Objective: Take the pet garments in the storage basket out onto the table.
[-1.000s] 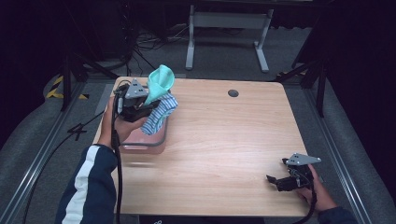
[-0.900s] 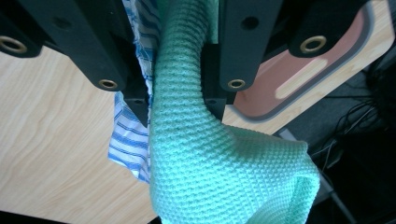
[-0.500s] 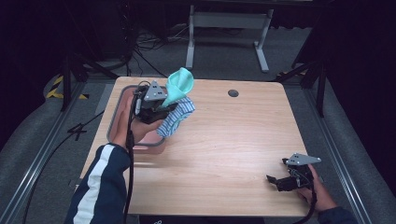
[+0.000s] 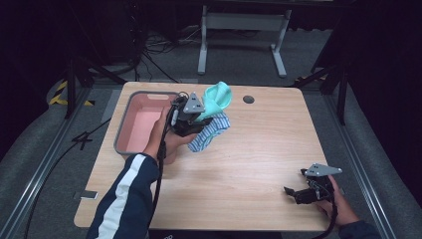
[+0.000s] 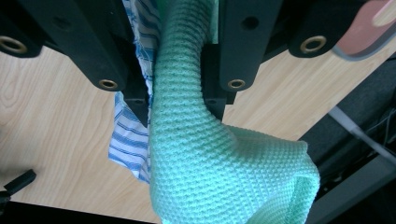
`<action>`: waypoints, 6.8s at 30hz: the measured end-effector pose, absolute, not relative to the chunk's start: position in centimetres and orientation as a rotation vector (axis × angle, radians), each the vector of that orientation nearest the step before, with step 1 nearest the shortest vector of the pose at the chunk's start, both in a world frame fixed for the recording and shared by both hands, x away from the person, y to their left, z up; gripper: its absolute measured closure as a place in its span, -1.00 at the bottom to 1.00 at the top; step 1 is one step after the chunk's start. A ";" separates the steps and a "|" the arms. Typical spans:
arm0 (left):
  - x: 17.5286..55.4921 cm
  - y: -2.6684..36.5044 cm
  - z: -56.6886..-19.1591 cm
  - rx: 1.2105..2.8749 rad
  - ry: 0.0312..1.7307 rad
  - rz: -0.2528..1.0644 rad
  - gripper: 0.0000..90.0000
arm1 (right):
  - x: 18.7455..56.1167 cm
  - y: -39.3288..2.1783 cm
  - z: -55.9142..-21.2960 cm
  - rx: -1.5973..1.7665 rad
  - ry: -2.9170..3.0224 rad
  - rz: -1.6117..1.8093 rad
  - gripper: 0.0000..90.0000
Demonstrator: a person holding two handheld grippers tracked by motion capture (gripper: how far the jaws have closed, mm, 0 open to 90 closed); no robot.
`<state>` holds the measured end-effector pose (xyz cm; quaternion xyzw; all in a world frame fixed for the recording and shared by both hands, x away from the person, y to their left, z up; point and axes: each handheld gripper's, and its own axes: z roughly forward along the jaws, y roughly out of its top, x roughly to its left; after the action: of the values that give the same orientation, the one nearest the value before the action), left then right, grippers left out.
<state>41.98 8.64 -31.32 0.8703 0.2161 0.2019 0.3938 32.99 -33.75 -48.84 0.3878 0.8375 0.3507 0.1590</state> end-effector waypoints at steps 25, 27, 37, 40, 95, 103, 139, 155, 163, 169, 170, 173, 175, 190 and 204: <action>42.6 3.2 -36.8 2.301 0.519 0.373 0.61 | 33.0 -33.8 -48.8 1.107 2.394 1.002 -0.99; 42.7 3.0 -37.5 2.310 0.529 0.361 0.61 | 33.0 -33.7 -48.8 1.109 2.395 1.002 -0.99; 43.3 2.6 -40.2 2.340 0.571 0.312 0.60 | 33.0 -33.7 -48.8 1.110 2.395 1.002 -0.99; 43.4 2.6 -40.7 2.345 0.581 0.309 0.60 | 33.0 -33.7 -48.8 1.110 2.394 1.002 -0.99; 41.2 2.4 -41.6 2.404 0.611 0.361 -0.48 | 33.0 -33.7 -48.8 1.110 2.395 1.002 -0.99; 40.1 3.5 -41.1 2.433 0.558 0.363 -0.51 | 33.0 -33.7 -48.8 1.110 2.395 1.002 -0.99; 34.8 11.6 -43.6 2.555 0.473 0.438 -0.56 | 33.0 -33.7 -48.8 1.110 2.395 1.002 -0.99; 32.5 17.9 -45.9 2.540 0.608 0.482 -0.57 | 33.2 -33.8 -48.8 1.092 2.408 1.007 -0.99; 32.0 21.4 -46.8 2.429 0.736 0.428 -0.64 | 33.1 -33.8 -48.9 1.098 2.402 1.008 -0.99; 32.0 24.9 -48.3 2.260 0.818 0.300 -0.66 | 33.0 -33.9 -48.8 1.102 2.400 1.004 -0.99; 31.9 25.2 -48.3 2.262 0.813 0.305 -0.67 | 33.0 -33.9 -48.8 1.102 2.401 1.003 -0.99; 31.7 25.5 -48.3 2.258 0.812 0.300 -0.67 | 33.0 -33.9 -48.8 1.100 2.402 1.003 -0.99; 31.7 25.5 -48.3 2.258 0.811 0.300 -0.67 | 33.0 -33.9 -48.8 1.100 2.402 1.003 -0.99; 31.8 25.5 -48.3 2.265 0.812 0.310 -0.69 | 33.0 -33.8 -48.8 1.105 2.400 1.005 -0.99; 31.9 25.4 -48.3 2.266 0.847 0.315 -0.80 | 33.1 -33.8 -48.9 1.101 2.400 1.007 -0.99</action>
<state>31.90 25.39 -48.27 0.8722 0.3261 0.1214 0.3437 33.05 -33.79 -48.86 0.3847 0.8387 0.3519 0.1572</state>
